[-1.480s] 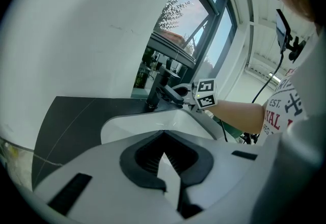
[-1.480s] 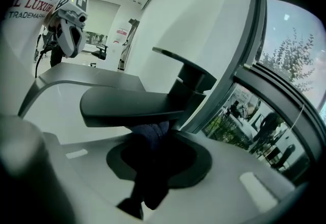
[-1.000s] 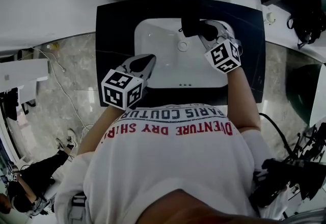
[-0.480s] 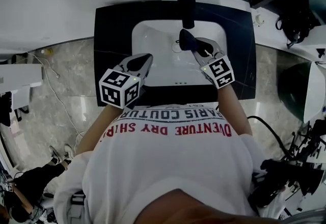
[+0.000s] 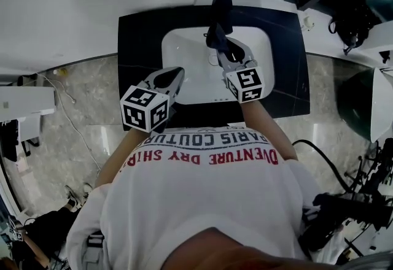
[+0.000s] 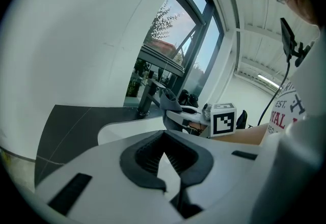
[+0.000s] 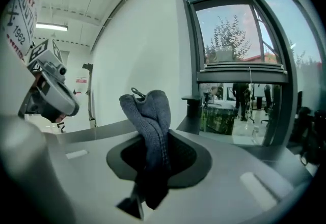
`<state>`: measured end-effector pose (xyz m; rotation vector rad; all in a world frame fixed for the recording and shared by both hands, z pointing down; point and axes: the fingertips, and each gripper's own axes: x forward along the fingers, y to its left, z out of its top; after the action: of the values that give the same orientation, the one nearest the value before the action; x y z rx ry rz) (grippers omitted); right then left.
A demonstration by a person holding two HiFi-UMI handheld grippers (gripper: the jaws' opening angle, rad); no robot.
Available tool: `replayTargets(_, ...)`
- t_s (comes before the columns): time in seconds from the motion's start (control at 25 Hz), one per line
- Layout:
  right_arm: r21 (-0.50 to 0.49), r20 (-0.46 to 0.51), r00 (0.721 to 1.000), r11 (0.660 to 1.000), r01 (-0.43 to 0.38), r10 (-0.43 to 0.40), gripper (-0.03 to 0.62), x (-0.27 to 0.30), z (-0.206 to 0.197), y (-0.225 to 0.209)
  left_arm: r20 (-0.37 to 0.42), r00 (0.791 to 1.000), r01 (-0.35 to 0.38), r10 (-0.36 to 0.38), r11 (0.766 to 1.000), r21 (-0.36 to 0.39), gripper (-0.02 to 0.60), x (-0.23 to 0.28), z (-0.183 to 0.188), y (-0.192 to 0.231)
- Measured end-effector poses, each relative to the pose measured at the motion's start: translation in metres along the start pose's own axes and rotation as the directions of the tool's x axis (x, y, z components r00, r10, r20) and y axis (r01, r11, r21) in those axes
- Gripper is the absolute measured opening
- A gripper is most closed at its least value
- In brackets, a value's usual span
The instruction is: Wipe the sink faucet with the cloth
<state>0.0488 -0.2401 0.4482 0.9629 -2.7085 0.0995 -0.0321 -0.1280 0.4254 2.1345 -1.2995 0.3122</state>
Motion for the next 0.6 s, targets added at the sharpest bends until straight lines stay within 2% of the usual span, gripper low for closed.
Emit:
replayTargets(0.16,0.004,0.017,0.998,0.998,0.058,-0.058,0.072,0.010,0.001,0.000,-0.018,1.000,0.008,-0.007,1.000,0.005,0.002,-0.003,-0.009,0.003)
replayTargets(0.36,-0.013,0.010,0.996,0.996,0.088,-0.088,0.072,0.019,0.000,0.001,-0.027,1.000,0.012,-0.012,1.000,0.000,0.002,-0.005,-0.016,0.012)
replayTargets(0.6,-0.008,0.007,0.993,0.993,0.120,-0.120,0.072,0.005,-0.009,-0.021,-0.042,0.999,0.028,-0.028,1.000,-0.003,0.002,0.002,-0.027,0.012)
